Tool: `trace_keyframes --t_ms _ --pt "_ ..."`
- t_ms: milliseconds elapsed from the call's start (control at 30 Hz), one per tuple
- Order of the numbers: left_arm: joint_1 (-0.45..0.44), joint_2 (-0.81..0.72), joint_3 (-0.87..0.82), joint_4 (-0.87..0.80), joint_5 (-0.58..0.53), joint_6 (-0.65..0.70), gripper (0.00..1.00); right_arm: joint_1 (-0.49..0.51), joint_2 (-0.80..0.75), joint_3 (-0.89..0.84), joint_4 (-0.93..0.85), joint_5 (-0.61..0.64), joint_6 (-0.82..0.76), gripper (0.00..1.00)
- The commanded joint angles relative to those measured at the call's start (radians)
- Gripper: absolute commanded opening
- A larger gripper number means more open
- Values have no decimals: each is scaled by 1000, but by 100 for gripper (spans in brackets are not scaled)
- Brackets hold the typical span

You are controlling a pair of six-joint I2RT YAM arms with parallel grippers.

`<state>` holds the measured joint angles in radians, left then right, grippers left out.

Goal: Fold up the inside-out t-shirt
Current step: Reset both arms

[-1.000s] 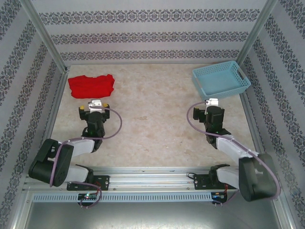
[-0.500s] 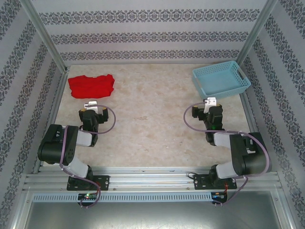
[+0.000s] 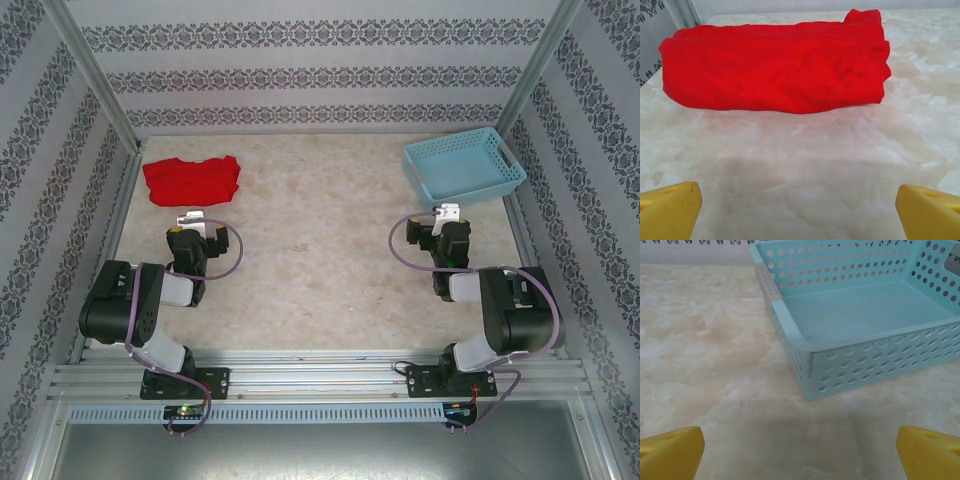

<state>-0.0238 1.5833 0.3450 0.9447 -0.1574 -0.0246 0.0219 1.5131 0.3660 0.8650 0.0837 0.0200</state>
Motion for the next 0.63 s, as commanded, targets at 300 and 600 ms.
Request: trace_keyframes --t_ms 300,600 --pt "15 1 -23 113 7 -18 100 2 -3 19 26 -15 8 98" --pt "15 1 -22 111 7 -18 100 3 -6 16 30 -8 7 98"
